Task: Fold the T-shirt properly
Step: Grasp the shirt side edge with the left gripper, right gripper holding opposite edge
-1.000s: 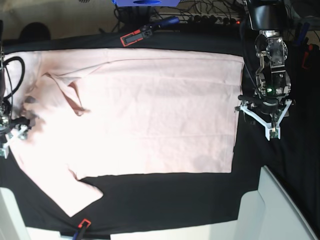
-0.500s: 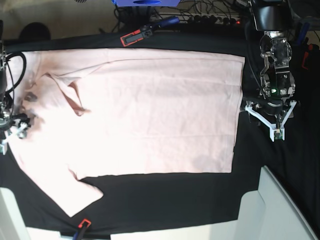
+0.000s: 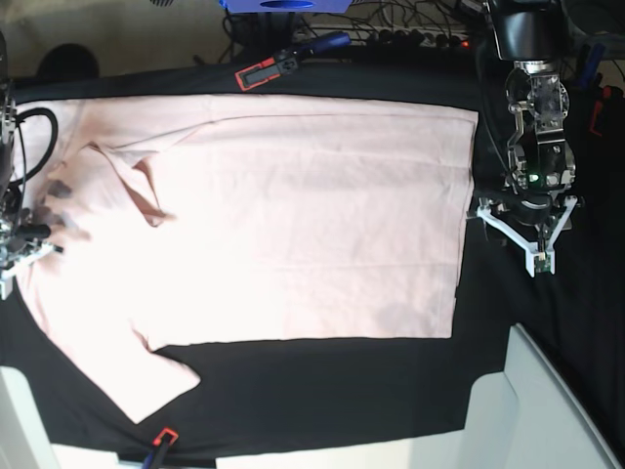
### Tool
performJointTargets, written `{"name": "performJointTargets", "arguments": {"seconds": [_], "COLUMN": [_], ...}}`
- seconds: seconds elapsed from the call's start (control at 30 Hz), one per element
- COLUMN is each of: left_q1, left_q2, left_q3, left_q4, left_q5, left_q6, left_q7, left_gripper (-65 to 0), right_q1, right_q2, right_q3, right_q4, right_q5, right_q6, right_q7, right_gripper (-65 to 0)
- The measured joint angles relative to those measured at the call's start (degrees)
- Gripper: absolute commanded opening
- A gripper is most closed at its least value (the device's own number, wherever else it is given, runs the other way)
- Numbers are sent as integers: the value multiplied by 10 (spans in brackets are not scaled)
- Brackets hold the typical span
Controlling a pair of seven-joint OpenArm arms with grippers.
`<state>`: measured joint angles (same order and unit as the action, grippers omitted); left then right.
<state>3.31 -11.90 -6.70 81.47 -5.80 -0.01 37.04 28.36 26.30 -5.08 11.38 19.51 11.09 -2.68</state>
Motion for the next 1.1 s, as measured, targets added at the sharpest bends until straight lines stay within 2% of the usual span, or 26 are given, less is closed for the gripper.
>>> {"name": "performJointTargets", "arguments": {"seconds": [0.1,0.17,0.23,0.33,0.4,0.57,0.97,1.1], "left_q1": [-5,-15,-38,-68,-76,-92,-187,-207], "left_q2": [10,18,34,44,44,55,73,75], "left_q3": [-1,2,0,3,5,0,0,3], "left_q4": [0,-1,-5,-5,-5,-26,-199,-246], "left_q5": [0,-2,1,-4,-3,0,2,0], "left_q6": [0,-2,0,-2,-2,0,1,0], "left_q7": [0,38,78,85,84,89,85,60], "left_gripper": [-269,-259,-197,-104,-72,-76,-77,-77], "right_q1": [0,0,-1,-1,-1,-1,-6,-6], "right_q2": [0,0,0,-1,-1,-2,-1,-1], "right_q3": [0,0,0,0,0,0,0,0], "right_q4": [0,0,1,1,1,1,4,4], "right_q5": [0,0,0,0,0,0,0,0], "right_q6": [0,0,0,0,0,0,0,0], "right_q7": [0,0,1,1,0,1,6,6], "right_gripper": [-650,-650,-650,-650,-650,-650,-650,-650]}}
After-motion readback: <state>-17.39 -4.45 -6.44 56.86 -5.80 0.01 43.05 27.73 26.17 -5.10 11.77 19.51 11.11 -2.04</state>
